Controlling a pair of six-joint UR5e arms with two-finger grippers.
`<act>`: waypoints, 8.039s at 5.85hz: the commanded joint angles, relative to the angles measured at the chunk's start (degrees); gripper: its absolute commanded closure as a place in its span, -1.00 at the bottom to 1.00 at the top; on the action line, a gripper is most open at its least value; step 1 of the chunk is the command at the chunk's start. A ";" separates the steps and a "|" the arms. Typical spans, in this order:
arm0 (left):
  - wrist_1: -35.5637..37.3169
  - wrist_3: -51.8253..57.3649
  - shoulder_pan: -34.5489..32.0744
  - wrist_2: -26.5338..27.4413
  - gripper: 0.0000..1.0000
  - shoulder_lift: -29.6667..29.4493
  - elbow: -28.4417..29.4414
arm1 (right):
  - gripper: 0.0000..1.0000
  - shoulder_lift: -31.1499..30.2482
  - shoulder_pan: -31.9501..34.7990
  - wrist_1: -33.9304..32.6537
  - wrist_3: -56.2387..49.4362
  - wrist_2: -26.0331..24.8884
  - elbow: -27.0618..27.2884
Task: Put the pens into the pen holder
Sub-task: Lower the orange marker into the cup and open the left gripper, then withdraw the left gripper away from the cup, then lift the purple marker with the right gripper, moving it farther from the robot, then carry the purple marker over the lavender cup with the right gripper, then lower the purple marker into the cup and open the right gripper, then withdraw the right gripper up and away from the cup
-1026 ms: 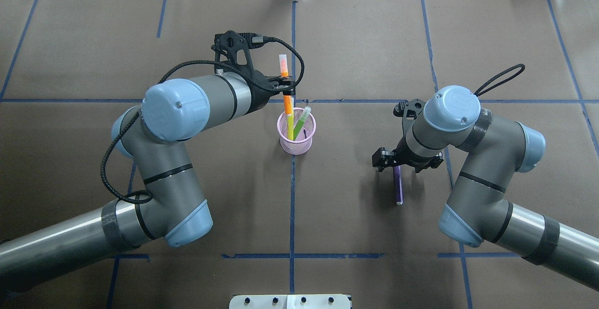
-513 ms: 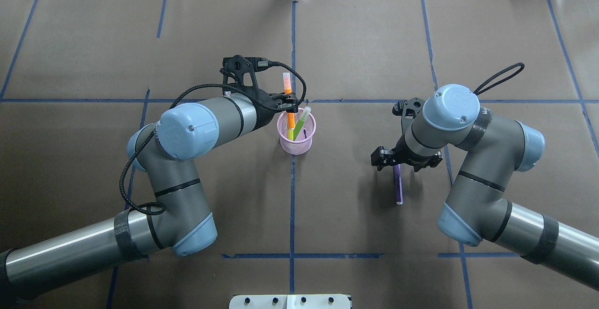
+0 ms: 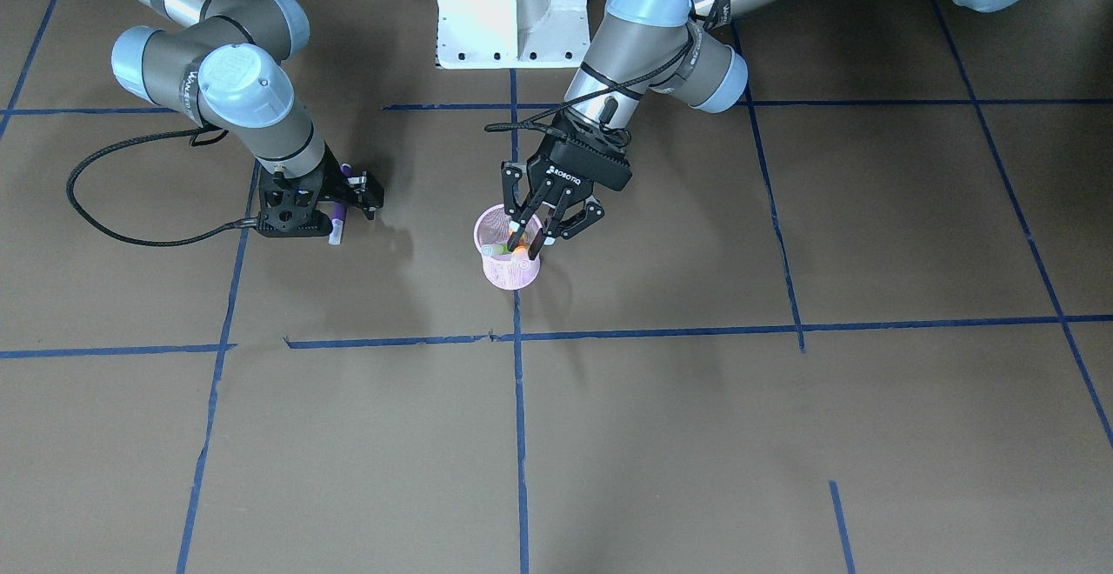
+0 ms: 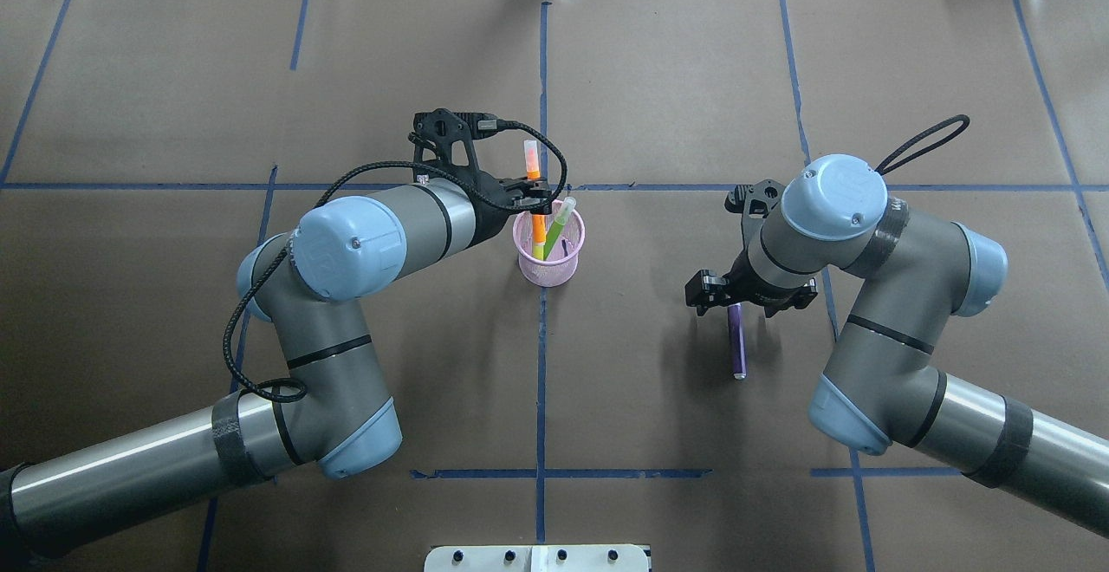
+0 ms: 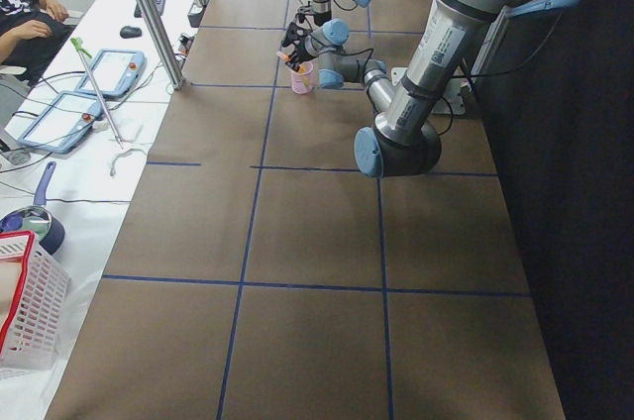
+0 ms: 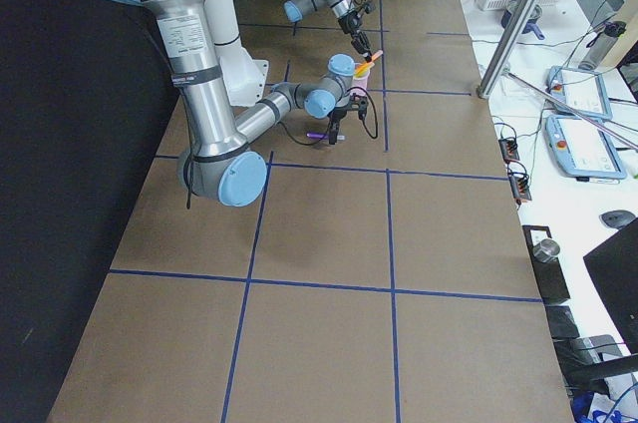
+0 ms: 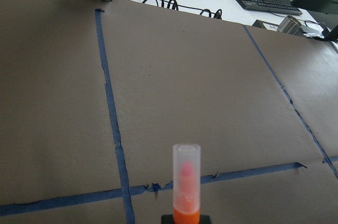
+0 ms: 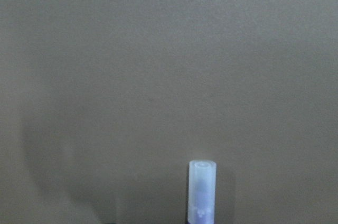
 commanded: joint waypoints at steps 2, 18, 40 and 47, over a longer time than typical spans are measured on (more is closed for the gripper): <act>0.09 0.02 -0.05 -0.09 -1.00 -0.13 -0.54 | -1.00 0.00 0.11 -0.09 0.00 0.06 0.00; 52.39 81.04 -59.62 -54.62 -1.00 10.42 14.06 | 1.00 4.65 4.16 0.08 -1.40 -8.09 -0.17; 41.92 86.15 -61.40 -49.83 -1.00 39.60 4.03 | 0.43 21.63 -10.96 1.67 -0.88 -46.43 -2.39; 42.53 85.45 -61.40 -49.83 -1.00 41.88 0.00 | -1.00 19.02 9.18 -17.73 -9.96 -11.12 7.47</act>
